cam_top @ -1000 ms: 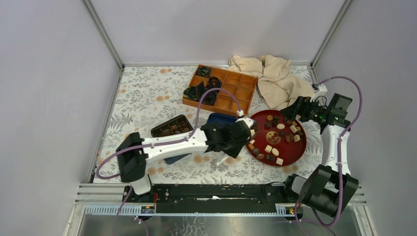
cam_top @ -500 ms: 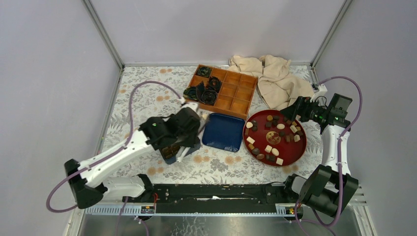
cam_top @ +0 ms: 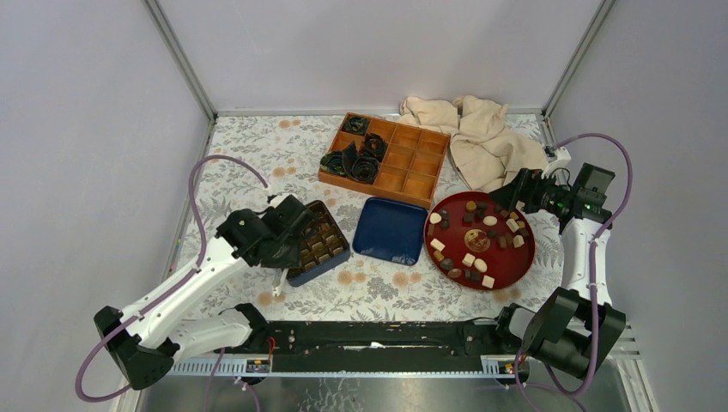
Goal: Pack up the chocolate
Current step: Place the fake chocolate in the packing box.
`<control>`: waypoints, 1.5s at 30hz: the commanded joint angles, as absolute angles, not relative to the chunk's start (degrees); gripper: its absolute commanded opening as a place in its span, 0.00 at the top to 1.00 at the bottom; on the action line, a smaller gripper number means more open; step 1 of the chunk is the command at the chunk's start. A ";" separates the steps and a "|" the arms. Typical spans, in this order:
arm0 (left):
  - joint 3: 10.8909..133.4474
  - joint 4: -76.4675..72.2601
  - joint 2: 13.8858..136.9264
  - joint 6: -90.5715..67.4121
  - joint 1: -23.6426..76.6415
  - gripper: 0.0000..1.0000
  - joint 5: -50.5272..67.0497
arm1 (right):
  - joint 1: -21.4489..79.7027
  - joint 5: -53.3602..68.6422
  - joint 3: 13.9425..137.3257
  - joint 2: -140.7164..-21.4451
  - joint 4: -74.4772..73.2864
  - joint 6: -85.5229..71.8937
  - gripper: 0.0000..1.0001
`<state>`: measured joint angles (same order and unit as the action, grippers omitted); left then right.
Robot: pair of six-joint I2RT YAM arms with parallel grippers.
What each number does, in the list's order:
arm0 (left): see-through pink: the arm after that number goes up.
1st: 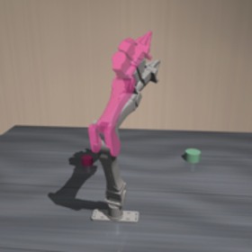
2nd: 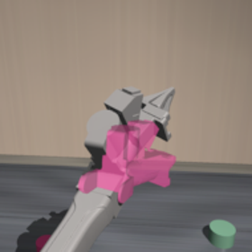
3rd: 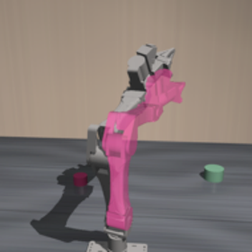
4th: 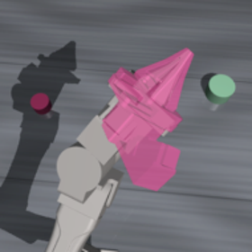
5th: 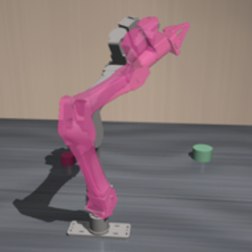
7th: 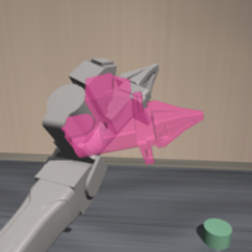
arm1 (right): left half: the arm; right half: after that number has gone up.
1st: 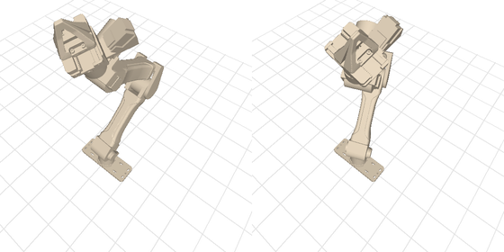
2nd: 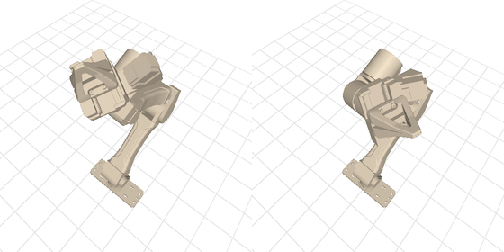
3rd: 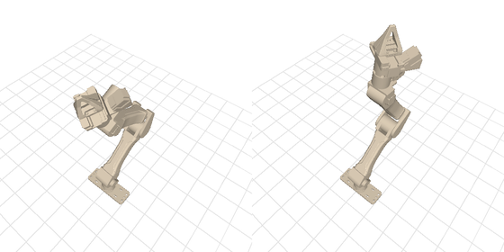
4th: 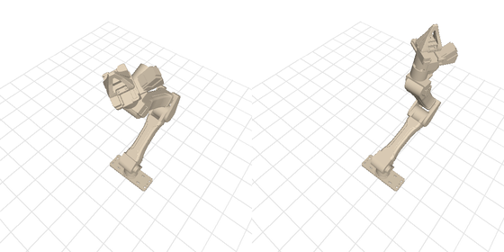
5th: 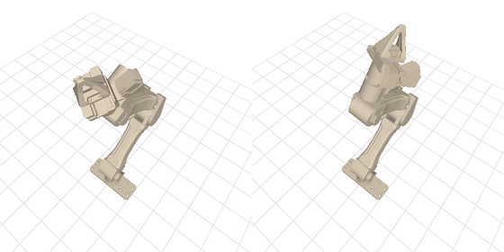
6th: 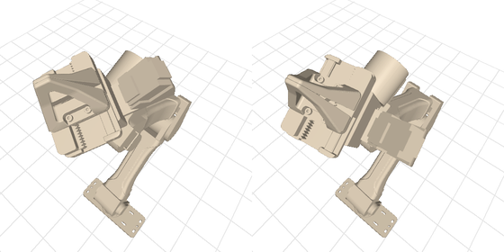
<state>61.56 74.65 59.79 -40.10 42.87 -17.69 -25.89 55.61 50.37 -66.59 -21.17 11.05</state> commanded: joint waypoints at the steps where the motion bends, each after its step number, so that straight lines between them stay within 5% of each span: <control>1: 59.89 76.19 58.22 -42.31 42.14 0.91 -19.51 | -26.18 57.56 51.03 -66.17 -20.66 11.07 0.14; 8: 57.30 74.75 57.87 -41.97 42.10 0.86 -18.14 | -26.18 57.57 51.06 -66.18 -20.61 11.07 0.14; 24: 55.37 72.62 59.63 -40.90 42.00 0.54 -17.82 | -26.17 57.49 51.06 -66.31 -20.66 11.21 0.14; 37: 56.79 73.50 57.73 -41.22 42.01 0.50 -17.62 | -26.19 57.48 51.06 -66.44 -20.71 11.17 0.14; 45: 61.99 71.34 55.35 -40.28 42.04 0.58 -13.64 | -26.23 57.48 51.06 -66.36 -20.66 11.28 0.14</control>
<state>57.54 74.19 57.82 -40.82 42.57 -15.99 -25.89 55.68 50.37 -66.59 -21.17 11.07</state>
